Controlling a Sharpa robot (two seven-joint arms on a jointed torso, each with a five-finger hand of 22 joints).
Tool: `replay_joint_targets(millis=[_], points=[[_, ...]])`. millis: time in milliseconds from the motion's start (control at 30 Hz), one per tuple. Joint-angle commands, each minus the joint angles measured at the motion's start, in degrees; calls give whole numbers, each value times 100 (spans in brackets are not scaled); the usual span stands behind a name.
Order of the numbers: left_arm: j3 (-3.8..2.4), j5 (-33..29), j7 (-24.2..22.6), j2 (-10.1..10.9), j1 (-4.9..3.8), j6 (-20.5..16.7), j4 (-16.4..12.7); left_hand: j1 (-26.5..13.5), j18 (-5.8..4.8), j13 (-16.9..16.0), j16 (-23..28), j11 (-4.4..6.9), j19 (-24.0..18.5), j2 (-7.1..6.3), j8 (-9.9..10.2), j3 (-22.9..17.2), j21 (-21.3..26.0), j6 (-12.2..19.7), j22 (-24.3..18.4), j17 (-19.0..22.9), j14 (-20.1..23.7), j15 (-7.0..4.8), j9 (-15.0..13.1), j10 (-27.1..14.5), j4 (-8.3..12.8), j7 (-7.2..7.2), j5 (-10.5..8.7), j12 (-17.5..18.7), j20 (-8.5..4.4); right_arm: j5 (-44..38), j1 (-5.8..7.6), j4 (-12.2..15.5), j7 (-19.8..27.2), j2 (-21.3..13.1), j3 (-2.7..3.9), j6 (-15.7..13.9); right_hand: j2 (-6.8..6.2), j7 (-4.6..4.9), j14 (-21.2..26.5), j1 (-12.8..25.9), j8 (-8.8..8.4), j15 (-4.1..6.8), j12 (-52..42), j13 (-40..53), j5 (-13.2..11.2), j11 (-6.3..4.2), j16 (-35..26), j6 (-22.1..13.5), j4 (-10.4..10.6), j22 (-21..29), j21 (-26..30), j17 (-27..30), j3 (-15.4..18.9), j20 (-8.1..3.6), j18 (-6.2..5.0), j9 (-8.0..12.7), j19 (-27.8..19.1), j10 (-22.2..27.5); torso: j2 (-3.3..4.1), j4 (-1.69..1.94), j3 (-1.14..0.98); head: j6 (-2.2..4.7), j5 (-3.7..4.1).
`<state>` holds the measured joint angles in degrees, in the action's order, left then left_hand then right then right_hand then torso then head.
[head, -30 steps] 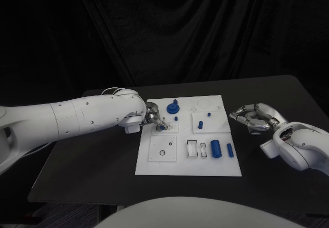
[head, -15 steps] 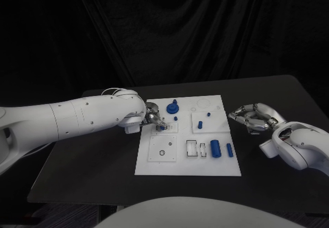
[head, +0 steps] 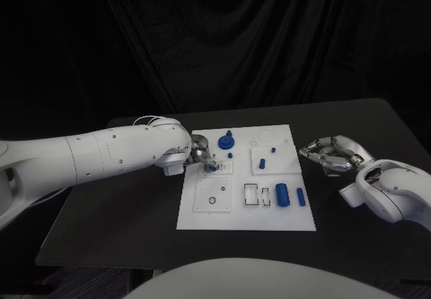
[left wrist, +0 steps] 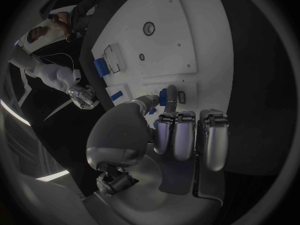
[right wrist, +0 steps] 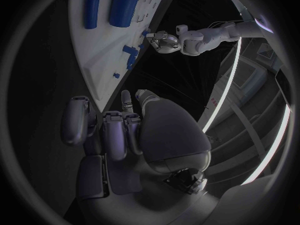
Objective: Assemble the parts on the task board
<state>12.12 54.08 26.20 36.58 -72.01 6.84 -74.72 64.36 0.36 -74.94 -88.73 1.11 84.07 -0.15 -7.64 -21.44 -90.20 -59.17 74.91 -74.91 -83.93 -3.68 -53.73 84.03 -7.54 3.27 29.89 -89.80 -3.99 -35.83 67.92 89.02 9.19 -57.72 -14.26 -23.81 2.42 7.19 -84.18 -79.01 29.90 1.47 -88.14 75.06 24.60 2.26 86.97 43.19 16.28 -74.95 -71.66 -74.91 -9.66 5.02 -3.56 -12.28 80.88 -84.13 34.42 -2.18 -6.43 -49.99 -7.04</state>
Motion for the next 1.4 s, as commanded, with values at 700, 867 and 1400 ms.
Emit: replay_joint_targets(millis=[700, 867, 1400], points=[[-4, -32, -61, -7, 58, -371, -32, -160, -36, -1464, 25, -18, 593, -33, -33, -321, 20, -8, 1509, -1160, -473, 16, -42, 553, 107, -12, -89, 28, 23, -63, -14, -8, -147, 9, 4, 111, 9, -12, -387, -72, 37, -29, 37, 1062, 41, 40, -40, -48, 7, -867, 50, -1027, -36, 2, -109, 10, -71, -93, -3, 4, -2, -1, 6], [-4, -32, -35, -3, 64, -434, -33, -185, -36, -1474, 19, -14, 593, -30, -45, -354, 20, -30, 1509, -1174, -480, 13, -51, 563, 111, -17, -98, 17, 22, -81, -14, -9, -156, 11, 4, 121, 8, -11, -383, -75, 38, -31, 39, 1058, 43, 41, -47, -51, 9, -863, 64, -1018, -39, 3, -111, 11, -77, -88, 0, 3, -1, -1, 2], [-4, -736, 92, -11, 75, -368, -1, -209, -36, -1467, 26, -5, 593, -20, -54, -418, 20, -48, 1509, -1158, -475, 8, -61, 557, 126, -26, -99, 24, 18, -91, -14, -14, -182, 17, 4, 153, 8, -10, -379, -76, 40, -32, 44, 1048, 44, 42, -53, -52, 9, -859, 78, -1010, -40, 3, -115, 12, -85, -76, 5, 7, -3, -1, 0]])
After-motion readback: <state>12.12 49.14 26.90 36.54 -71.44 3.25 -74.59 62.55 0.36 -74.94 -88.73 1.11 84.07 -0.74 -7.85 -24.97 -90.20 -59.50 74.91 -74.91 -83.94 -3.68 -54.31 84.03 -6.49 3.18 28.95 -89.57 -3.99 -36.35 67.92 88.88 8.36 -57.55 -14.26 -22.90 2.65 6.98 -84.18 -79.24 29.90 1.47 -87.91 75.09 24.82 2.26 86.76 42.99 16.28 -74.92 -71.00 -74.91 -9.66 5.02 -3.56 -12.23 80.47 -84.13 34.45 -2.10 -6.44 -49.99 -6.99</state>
